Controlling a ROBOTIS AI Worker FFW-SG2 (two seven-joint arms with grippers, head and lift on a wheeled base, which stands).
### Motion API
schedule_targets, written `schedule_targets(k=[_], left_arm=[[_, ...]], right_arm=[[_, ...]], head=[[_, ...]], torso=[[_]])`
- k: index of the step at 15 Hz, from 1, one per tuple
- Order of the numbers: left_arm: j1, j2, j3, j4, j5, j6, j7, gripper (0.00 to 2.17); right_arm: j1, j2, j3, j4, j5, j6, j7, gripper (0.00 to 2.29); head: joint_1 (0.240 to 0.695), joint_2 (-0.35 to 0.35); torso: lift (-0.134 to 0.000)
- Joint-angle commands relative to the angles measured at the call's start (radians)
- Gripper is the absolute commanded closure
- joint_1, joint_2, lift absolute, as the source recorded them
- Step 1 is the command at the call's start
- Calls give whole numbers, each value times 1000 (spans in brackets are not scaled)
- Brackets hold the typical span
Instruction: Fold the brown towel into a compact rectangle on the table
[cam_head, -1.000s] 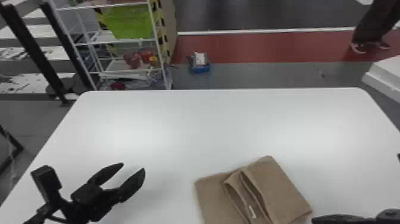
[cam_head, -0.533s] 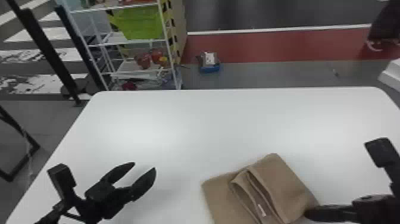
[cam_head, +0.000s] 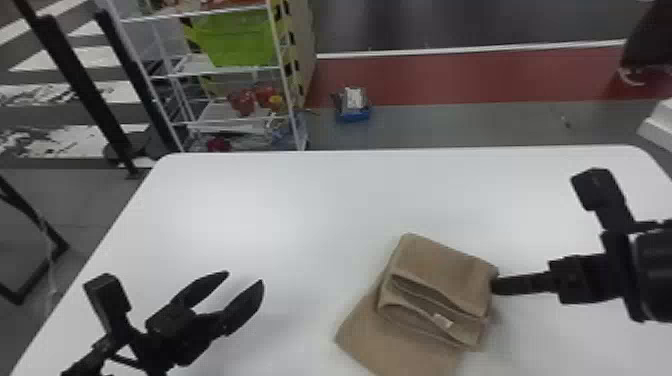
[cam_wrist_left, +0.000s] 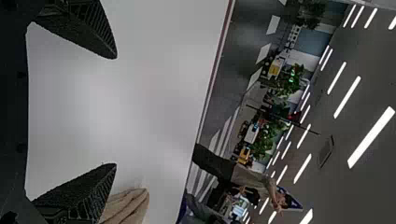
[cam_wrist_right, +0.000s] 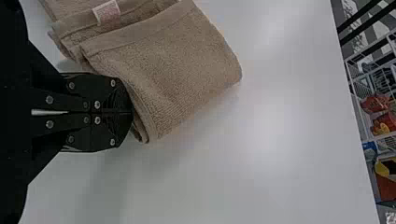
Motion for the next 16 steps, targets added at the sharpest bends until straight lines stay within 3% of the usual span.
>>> schedule_targets(k=[1,8,12,14,15,16], left_arm=[[0,-4,-5,0,0,0,0,53],[1,-4,-9,0,0,0,-18,53],[17,-4,-9,-9,6,-3,-20,53],[21,-4,-6,-15,6,-3,-21,53],[26,-4,1,-20,11,-3,-25,53],[27,-4,7,-24,17,-3,-26,53]], right_arm=[[-78,47,17,82,19,-40,-21,2155],[-230,147,60,292,91,-157,-110,2155],[-258,163,95,341,112,-191,-147,2145],[-229,163,111,315,140,-194,-83,1902],[-184,163,115,228,203,-243,-14,1555],[-132,148,120,131,296,-341,71,873]], head=[[695,154],[695,168],[695,190],[695,192],[695,196],[695,203]], torso=[[-134],[-134],[-134],[-134],[-134],[-134]])
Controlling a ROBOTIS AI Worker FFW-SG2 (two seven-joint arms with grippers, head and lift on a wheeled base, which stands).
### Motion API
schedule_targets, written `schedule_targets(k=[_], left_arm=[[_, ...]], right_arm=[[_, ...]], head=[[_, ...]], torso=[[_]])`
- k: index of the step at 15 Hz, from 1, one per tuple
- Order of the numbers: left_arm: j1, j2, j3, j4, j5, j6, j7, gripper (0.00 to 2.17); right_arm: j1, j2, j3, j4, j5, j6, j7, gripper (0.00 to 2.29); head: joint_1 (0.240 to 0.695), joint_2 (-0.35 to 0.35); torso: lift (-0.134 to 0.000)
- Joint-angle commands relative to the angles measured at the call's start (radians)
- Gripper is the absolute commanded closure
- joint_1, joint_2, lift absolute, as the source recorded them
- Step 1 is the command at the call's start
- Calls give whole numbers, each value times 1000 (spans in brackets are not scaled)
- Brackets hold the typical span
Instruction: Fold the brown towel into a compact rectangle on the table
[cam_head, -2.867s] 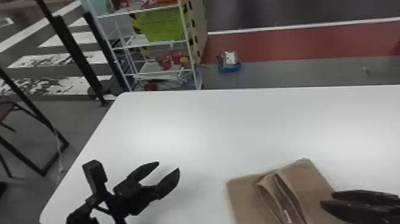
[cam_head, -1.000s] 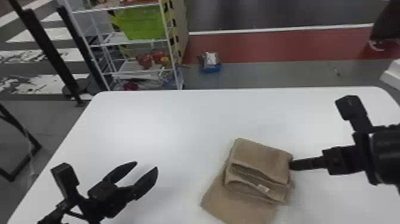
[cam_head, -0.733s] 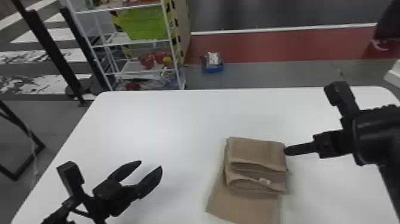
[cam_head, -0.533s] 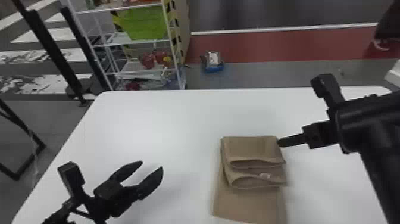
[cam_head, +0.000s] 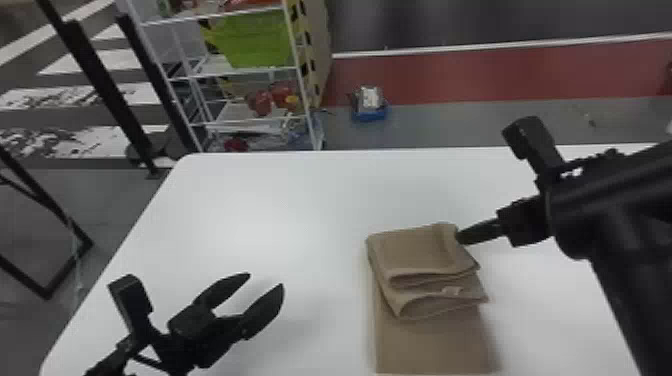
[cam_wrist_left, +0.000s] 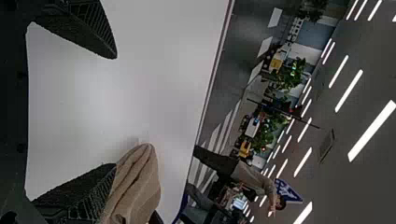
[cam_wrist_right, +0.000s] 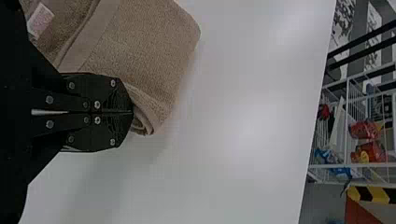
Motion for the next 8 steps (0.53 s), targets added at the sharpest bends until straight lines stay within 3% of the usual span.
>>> schedule_targets(k=[1,2,3,4,6,8], left_arm=[[4,-4,13,-8,11,0,-1,53],[4,-4,15,-8,14,0,-1,53],[1,-4,15,-8,14,0,-1,53],[-1,-4,15,-6,14,0,-1,53],[-4,-4,15,-5,14,0,-1,53],[-4,-4,19,-2,18,0,-3,53]], right_arm=[[101,-29,7,-193,161,-157,112,340],[121,-69,14,-262,165,-176,146,171],[127,-101,29,-316,167,-185,146,167],[147,-136,47,-362,168,-295,146,167],[196,-167,121,-380,308,-587,146,167],[209,-201,167,-377,320,-691,146,178]], head=[[695,224],[695,230],[695,231],[695,226],[695,212],[695,226]], torso=[[-134],[-134],[-134],[-134],[-134],[-134]])
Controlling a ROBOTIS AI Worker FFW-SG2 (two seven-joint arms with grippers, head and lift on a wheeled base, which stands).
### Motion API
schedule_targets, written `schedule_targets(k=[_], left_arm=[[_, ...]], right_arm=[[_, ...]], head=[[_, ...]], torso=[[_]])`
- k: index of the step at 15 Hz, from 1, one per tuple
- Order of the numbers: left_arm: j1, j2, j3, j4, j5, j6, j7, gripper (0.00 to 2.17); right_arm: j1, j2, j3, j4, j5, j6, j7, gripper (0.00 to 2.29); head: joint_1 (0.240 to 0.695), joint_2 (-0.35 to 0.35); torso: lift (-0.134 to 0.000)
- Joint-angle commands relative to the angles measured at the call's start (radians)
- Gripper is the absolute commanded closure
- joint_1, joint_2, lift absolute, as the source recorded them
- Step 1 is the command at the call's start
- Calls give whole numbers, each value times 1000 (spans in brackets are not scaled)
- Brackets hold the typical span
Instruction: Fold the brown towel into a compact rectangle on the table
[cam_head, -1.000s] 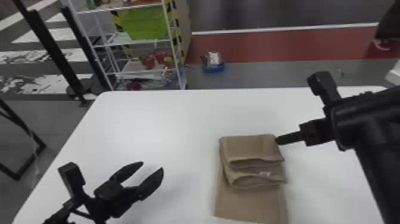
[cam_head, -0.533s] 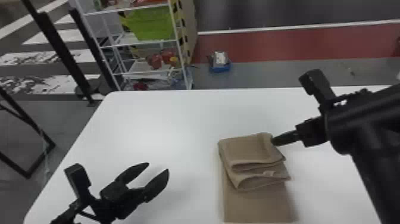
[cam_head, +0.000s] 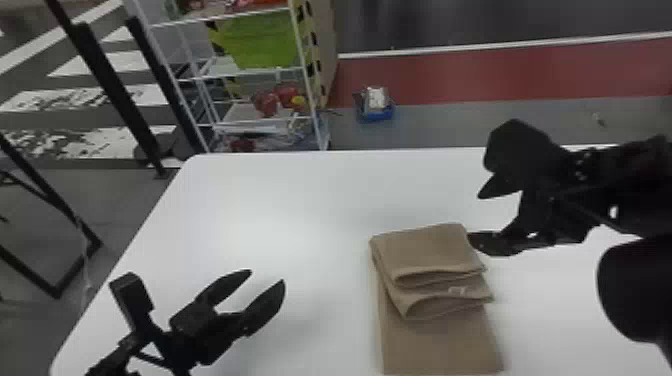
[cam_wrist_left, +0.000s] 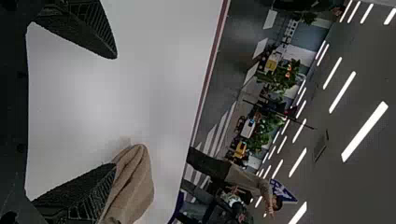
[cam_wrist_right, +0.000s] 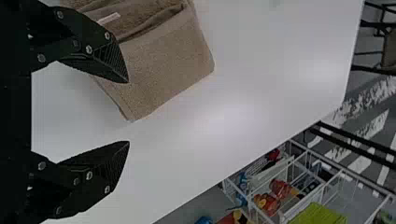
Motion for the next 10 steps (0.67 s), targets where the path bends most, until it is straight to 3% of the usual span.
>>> schedule_targets(k=[1,4,10], left_arm=[[0,-4,3,6,7,0,1,53],[-5,-4,5,9,7,0,3,53],[-13,-4,-1,23,4,0,6,53]], right_arm=[[19,-26,48,3,13,-146,5,194],[41,-55,117,17,61,-248,5,221],[13,-35,166,134,113,-300,5,464]], head=[[695,235],[695,281],[695,306]], torso=[[-134],[-134],[-134]])
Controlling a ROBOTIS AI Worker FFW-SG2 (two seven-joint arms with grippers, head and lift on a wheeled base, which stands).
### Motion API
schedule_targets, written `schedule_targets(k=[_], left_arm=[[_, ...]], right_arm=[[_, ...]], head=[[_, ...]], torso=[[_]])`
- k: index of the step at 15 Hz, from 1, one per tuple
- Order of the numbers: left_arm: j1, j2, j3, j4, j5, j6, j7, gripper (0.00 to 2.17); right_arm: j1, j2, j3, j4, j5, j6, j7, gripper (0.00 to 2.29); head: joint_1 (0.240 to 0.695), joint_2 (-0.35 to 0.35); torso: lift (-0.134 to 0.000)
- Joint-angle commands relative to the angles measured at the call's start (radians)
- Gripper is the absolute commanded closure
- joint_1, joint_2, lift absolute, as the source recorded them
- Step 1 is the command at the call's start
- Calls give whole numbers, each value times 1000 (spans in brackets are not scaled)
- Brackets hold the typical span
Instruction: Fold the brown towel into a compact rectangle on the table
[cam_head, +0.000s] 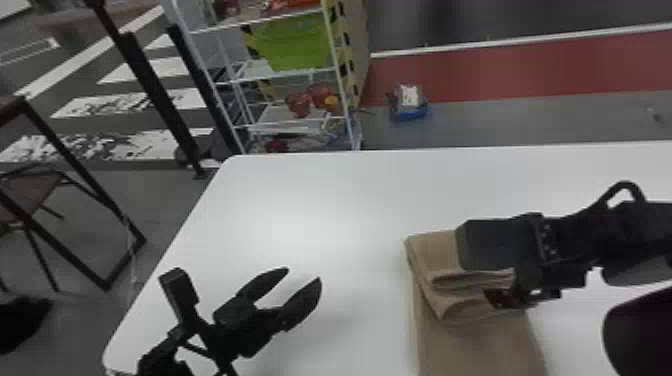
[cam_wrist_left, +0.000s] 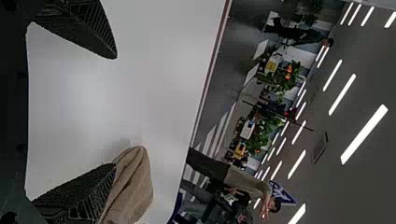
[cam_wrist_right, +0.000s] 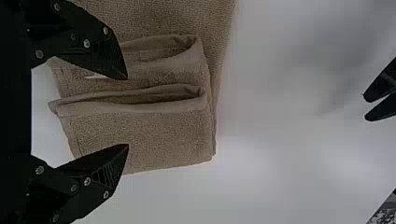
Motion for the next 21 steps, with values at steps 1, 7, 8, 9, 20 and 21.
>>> schedule_targets(k=[1,7,8,9,20,21], left_arm=[[-2,-4,2,5,0,-3,0,53],[-9,-4,2,27,0,-25,-2,53],[-11,-4,2,28,0,-25,-2,53],[-13,-4,2,30,0,-25,-2,53],[-20,-4,5,41,1,-40,-2,53],[-22,-4,5,44,0,-40,-2,53]], right_arm=[[-19,20,5,45,7,-17,5,464],[-50,58,19,116,32,-33,5,512],[-51,59,28,123,35,-33,5,657],[-51,63,33,131,39,-36,5,674],[22,-23,-1,-113,-53,14,5,1474],[44,-42,2,-123,-51,14,5,1474]], head=[[695,308],[695,318],[695,321],[695,323],[695,338],[695,337]], torso=[[-134],[-134],[-134],[-134],[-134],[-134]])
